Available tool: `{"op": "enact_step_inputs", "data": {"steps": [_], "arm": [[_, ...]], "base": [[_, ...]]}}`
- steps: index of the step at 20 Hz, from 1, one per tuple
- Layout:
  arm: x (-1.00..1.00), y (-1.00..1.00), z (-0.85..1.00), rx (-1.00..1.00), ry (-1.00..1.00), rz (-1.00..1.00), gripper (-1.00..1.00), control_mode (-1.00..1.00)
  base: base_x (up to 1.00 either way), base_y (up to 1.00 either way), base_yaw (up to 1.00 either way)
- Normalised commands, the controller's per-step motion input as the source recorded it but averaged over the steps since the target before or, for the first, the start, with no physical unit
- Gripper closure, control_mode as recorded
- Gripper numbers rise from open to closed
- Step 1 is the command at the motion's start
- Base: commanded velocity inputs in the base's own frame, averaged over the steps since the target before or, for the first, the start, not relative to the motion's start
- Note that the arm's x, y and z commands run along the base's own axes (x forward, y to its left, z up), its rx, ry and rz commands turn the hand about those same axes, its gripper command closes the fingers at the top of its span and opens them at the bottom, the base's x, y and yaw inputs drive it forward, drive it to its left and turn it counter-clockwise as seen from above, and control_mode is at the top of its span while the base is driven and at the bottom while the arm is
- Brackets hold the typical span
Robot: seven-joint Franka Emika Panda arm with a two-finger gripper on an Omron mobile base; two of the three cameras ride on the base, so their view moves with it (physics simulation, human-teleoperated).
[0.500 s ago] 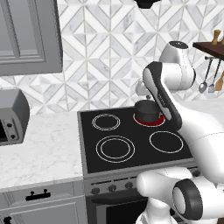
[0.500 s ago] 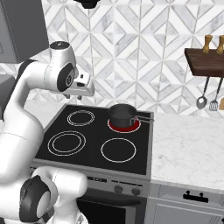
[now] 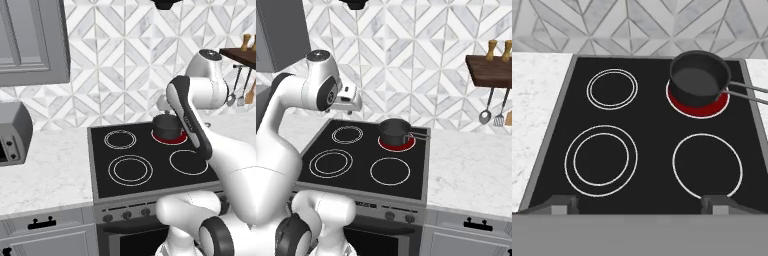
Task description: Turn off the rear right burner of the stove.
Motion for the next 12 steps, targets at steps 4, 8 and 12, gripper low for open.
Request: {"op": "enact_step_inputs", "data": {"steps": [4,8,12], "arm": [[0.00,0.00,0.00,0.00,0.00,0.00,-1.00,1.00],[0.00,0.00,0.00,0.00,0.00,0.00,-1.00,1.00],[0.00,0.00,0.00,0.00,0.00,0.00,-1.00,1.00]], "base": [[-0.23,-0.53,0.00],[-0.14,-0.52,0.00],[-0.14,-0.49,0.00]]}}
